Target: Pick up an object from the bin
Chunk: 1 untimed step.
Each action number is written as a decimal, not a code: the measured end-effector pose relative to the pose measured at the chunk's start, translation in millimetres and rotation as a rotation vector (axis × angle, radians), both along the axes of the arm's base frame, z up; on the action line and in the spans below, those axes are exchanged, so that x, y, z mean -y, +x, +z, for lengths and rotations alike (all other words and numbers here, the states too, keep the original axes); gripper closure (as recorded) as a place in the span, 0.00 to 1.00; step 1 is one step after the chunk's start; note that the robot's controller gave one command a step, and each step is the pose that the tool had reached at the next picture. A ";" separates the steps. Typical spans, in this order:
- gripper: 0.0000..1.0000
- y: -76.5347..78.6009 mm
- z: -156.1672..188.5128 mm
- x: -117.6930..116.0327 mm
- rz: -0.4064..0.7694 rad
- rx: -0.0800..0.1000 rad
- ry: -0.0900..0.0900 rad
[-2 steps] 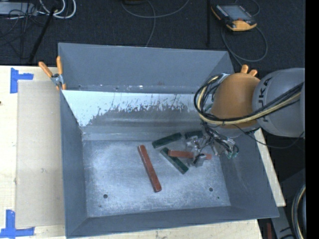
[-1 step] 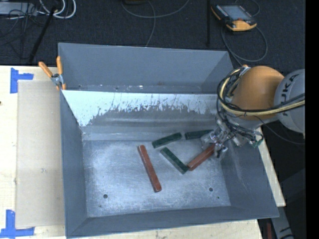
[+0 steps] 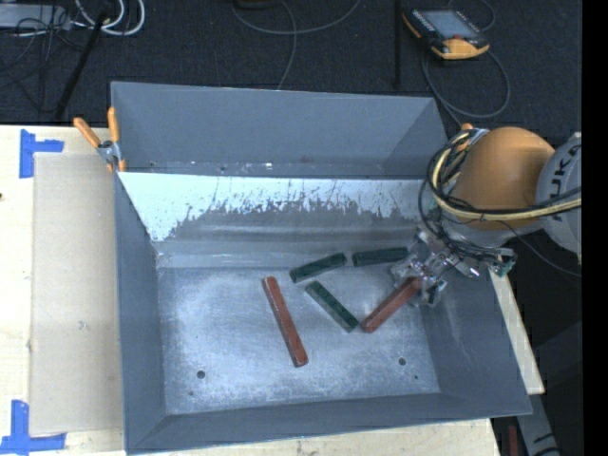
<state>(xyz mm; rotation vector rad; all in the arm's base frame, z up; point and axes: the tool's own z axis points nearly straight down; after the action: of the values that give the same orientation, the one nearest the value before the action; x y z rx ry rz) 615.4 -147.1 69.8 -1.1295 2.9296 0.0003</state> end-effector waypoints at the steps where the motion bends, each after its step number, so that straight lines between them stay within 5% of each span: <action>1: 1.00 -27.4 138.7 -12.8 0.356 0.005 -0.002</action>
Offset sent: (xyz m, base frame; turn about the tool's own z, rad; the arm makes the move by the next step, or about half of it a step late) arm -0.0288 0.0118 0.1360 -0.3572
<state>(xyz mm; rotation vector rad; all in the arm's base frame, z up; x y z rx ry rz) 588.0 -134.3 208.6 -1.6284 2.6801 -0.0045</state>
